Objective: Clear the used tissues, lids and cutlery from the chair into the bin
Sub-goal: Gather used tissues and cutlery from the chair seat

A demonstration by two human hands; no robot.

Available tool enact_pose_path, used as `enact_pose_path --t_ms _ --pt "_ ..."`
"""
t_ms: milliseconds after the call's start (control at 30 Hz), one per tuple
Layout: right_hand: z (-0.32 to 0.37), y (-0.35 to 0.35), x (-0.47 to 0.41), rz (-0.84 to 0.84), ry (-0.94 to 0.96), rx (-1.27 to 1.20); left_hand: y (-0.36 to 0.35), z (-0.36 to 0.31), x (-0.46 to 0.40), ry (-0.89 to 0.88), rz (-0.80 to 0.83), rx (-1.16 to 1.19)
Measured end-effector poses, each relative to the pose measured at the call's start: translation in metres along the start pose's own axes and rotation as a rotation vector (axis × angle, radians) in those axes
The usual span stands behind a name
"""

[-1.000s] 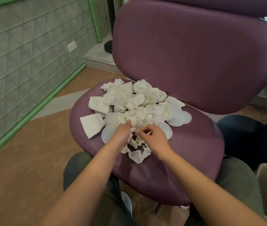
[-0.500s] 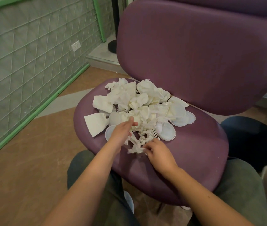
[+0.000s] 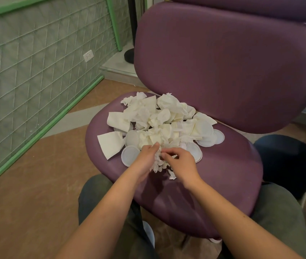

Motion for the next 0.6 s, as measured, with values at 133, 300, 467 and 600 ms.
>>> enact_pose_path --t_ms 133,300,467,600 --pt "0.0 -0.008 0.002 0.065 0.053 0.121 0.01 -0.006 0.003 -0.038 -0.191 0.075" --pt "-0.01 -0.014 -0.01 0.027 0.092 0.44 0.028 -0.019 0.005 -0.116 -0.281 0.07" --pt "-0.022 -0.032 -0.01 0.069 0.274 0.868 0.04 -0.016 0.004 -0.098 -0.271 -0.191" --pt "-0.029 -0.036 -0.01 0.05 0.289 1.011 0.041 -0.011 0.006 -0.116 -0.253 -0.228"
Point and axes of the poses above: each hand's wrist, its own x-axis away from the middle knuckle, its own y-axis out of the back of the hand, z = x × y, the point moved 3 cm from there along -x, towards the middle knuckle, and after that the axes turned 6 degrees about -y, right-handed, at the moved point
